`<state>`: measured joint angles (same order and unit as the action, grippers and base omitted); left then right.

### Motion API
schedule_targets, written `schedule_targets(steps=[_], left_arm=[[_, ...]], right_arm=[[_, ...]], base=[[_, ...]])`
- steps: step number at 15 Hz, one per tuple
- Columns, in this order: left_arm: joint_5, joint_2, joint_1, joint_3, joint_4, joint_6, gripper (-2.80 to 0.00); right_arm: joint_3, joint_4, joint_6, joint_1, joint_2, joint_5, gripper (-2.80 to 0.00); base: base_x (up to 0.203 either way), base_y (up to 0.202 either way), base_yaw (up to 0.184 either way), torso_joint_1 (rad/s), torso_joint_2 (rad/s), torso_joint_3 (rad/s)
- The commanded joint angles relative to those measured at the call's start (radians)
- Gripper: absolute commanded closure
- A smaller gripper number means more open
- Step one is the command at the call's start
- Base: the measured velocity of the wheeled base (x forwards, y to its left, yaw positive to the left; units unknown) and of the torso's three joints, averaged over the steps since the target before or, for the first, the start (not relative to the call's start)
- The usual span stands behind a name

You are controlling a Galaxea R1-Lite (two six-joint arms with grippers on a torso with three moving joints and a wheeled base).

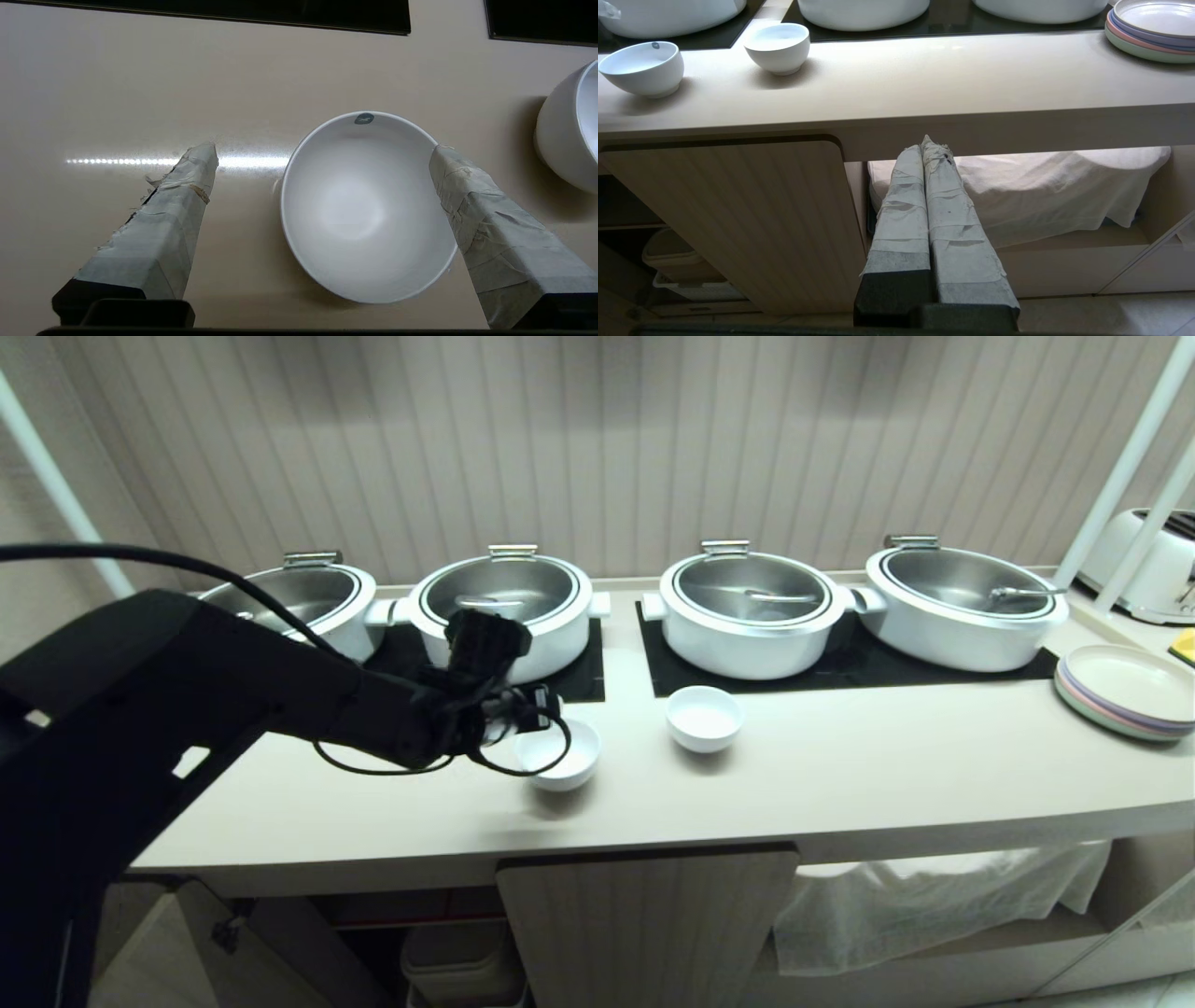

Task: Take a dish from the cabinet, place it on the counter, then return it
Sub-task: Pick up the bowl from the table

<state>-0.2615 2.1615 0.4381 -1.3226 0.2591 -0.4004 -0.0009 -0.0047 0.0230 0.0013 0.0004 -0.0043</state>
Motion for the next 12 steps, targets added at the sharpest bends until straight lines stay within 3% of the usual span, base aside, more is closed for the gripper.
schedule_targets(steps=[1,5,6,7,12], left_arm=[[-0.002,-0.104,0.005,0.112,0.036,0.013,-2.8],[-0.002,-0.237,0.005,0.269,0.086,0.041,-2.8],[-0.002,-0.27,0.004,0.308,0.09,0.042,-1.11],[-0.001,-0.301,0.004,0.341,0.092,0.042,0.0],[-0.001,-0.422,0.002,0.451,0.092,0.041,0.0]], right_arm=[[0.001,0.0,0.0,0.0,0.001,0.0,0.0],[0.001,-0.001,0.0,0.0,0.001,0.0,0.0],[0.0,-0.001,0.0,0.0,0.001,0.0,0.0],[0.0,-0.001,0.0,0.0,0.001,0.0,0.0],[0.001,-0.001,0.0,0.0,0.001,0.0,0.0]], base=[[0.0,0.0,0.0,0.0,0.0,0.0],[0.0,0.0,0.0,0.0,0.0,0.0],[0.0,0.0,0.0,0.0,0.0,0.0],[0.0,0.0,0.0,0.0,0.0,0.0],[0.0,0.0,0.0,0.0,0.0,0.0]])
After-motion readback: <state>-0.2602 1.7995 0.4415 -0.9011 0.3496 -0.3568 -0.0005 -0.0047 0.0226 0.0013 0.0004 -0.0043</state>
